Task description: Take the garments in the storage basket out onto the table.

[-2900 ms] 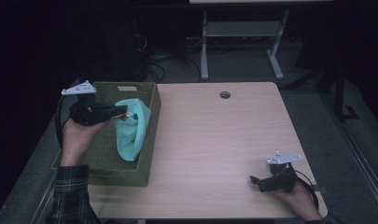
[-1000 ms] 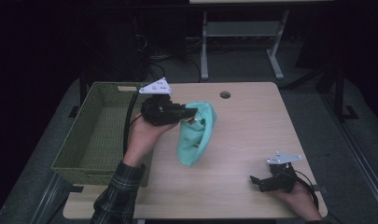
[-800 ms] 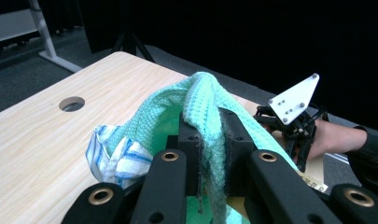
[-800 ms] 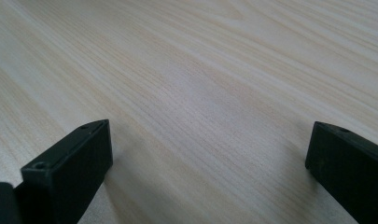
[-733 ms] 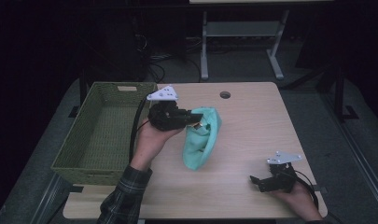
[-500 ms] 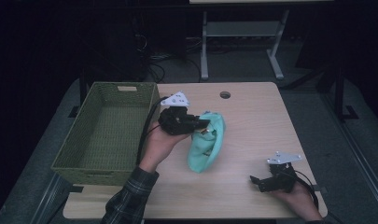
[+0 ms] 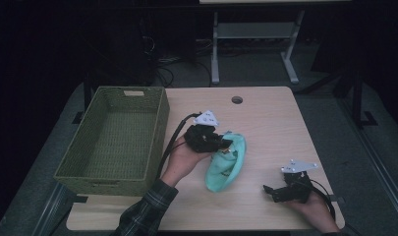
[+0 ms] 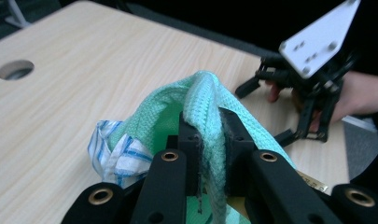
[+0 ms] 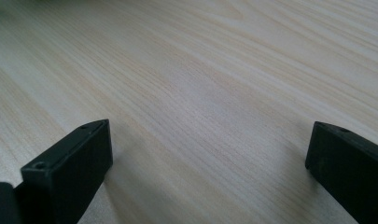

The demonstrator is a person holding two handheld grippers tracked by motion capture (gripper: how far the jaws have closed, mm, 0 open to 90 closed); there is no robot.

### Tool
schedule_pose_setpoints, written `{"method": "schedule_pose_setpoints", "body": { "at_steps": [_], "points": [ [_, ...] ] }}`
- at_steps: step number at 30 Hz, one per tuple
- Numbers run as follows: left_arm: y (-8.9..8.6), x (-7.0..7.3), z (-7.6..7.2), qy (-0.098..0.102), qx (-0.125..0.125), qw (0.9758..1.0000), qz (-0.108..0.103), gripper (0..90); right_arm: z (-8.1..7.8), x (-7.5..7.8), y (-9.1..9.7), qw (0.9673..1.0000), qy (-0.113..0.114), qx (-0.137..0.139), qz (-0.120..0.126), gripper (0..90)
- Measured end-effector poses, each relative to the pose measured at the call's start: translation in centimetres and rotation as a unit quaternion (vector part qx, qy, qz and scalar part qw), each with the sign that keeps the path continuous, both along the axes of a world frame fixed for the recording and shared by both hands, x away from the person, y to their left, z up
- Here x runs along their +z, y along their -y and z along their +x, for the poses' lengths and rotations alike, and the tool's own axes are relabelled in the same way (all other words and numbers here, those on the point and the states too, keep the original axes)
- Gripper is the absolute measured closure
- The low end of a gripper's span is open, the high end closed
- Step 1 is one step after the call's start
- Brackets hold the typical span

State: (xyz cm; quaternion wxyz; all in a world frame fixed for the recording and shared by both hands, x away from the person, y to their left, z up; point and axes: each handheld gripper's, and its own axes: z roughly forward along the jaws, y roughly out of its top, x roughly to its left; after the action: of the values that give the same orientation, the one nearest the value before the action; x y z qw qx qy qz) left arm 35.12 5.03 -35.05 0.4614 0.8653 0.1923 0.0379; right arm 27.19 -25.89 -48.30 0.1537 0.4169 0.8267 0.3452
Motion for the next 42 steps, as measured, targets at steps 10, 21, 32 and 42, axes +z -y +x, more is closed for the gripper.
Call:
{"method": "schedule_pose_setpoints", "body": {
  "at_steps": [10,21,32,42],
  "points": [
    [2.6,-4.0,-0.1,-0.006,-0.011,0.9984,0.055,79.4,0.0,0.0,0.0,1.0000,-0.002,0.000,0.001,0.2],
    [4.5,-7.4,-0.3,-0.017,-0.034,0.9942,0.101,78.2,-0.1,0.0,0.0,1.0000,-0.001,0.000,0.001,0.2],
    [5.8,-10.2,-0.2,-0.030,-0.041,0.9899,0.132,76.8,-0.1,0.0,0.0,1.0000,-0.002,0.000,0.001,0.2],
    [5.7,-9.5,-0.5,-0.024,-0.047,0.9908,0.125,52.6,-0.1,0.0,0.0,1.0000,-0.002,0.001,0.001,0.2]
  ]
}}
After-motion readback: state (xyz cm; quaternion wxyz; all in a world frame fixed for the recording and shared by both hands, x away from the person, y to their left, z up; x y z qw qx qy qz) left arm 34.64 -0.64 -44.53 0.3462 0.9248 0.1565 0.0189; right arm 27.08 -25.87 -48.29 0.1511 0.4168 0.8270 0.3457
